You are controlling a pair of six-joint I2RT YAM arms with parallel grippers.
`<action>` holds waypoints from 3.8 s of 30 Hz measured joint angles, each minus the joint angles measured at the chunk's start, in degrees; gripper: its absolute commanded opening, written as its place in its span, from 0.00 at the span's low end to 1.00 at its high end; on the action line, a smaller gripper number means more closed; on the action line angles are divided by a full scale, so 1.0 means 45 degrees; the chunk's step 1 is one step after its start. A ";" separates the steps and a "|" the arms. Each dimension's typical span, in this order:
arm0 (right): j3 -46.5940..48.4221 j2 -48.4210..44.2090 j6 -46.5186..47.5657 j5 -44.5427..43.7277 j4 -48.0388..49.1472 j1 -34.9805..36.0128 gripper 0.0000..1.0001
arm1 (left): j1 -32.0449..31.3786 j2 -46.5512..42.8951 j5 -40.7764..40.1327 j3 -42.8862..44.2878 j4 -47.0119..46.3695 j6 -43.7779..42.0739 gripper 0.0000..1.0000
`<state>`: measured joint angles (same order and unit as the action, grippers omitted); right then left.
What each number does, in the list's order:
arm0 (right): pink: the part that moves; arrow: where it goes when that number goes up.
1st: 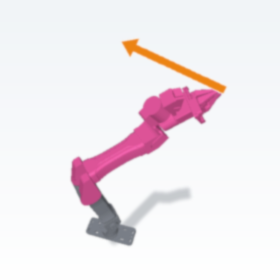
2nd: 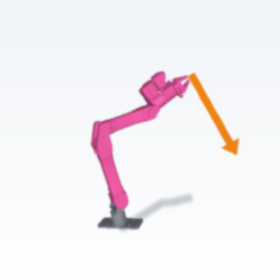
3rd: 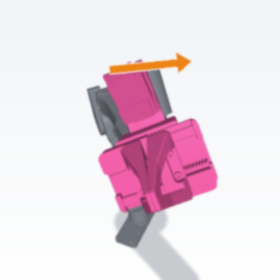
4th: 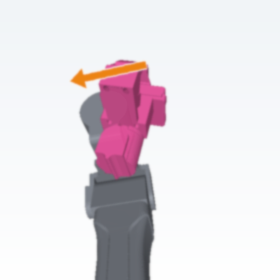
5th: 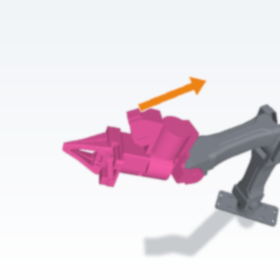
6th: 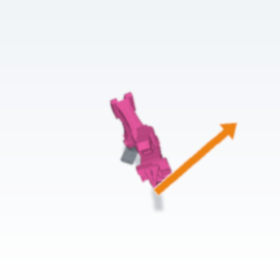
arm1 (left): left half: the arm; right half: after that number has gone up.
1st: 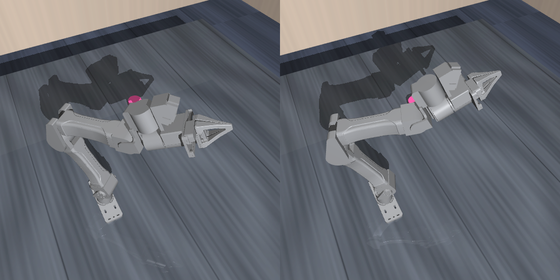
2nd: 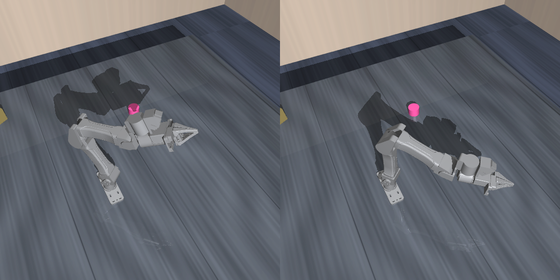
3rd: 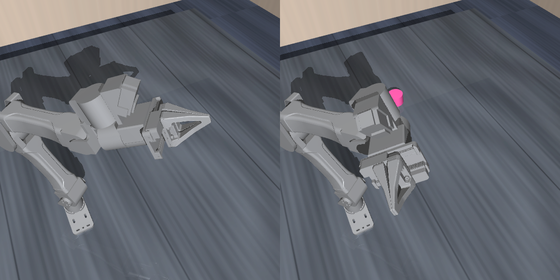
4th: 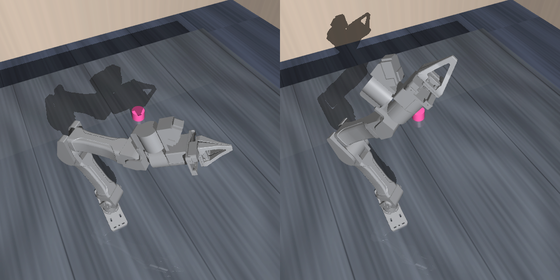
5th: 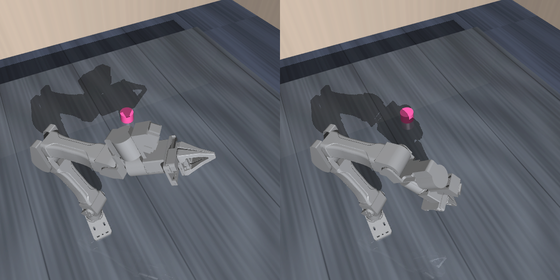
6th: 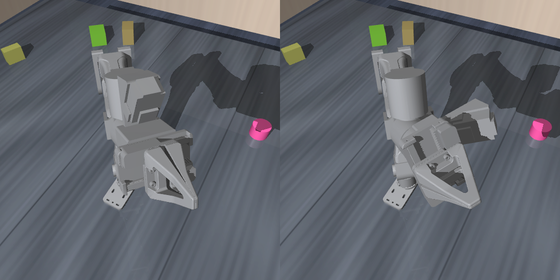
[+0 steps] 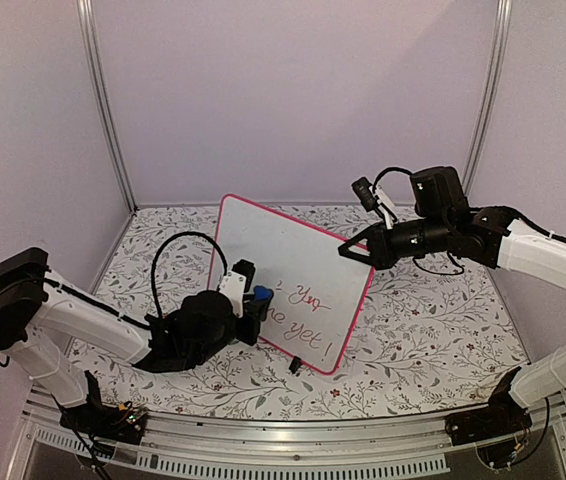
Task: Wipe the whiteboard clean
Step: Erase the center of the whiteboard.
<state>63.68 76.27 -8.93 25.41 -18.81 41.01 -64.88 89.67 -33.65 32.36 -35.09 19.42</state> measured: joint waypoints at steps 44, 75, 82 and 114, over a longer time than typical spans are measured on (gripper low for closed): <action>0.0000 0.0000 0.0287 0.0194 0.0092 0.0053 0.00 | 0.0019 -0.0661 0.0471 0.0942 0.0291 -0.2317 0.11; 0.0000 0.0019 0.0126 0.0078 0.0087 0.0039 0.00 | -0.0151 0.0049 0.0282 0.0160 -0.0631 -0.0806 0.10; 0.0000 0.0019 0.0126 0.0078 0.0083 0.0034 0.00 | -0.0316 0.0092 0.0136 -0.0010 -0.0651 -0.0568 0.10; 0.0000 0.0019 0.0044 0.0019 0.0087 0.0024 0.00 | -0.0495 -0.0005 0.0379 0.0840 0.0389 -0.2123 0.10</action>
<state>63.68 76.36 -8.73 25.50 -18.41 41.12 -67.11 89.65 -31.94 36.14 -33.34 9.87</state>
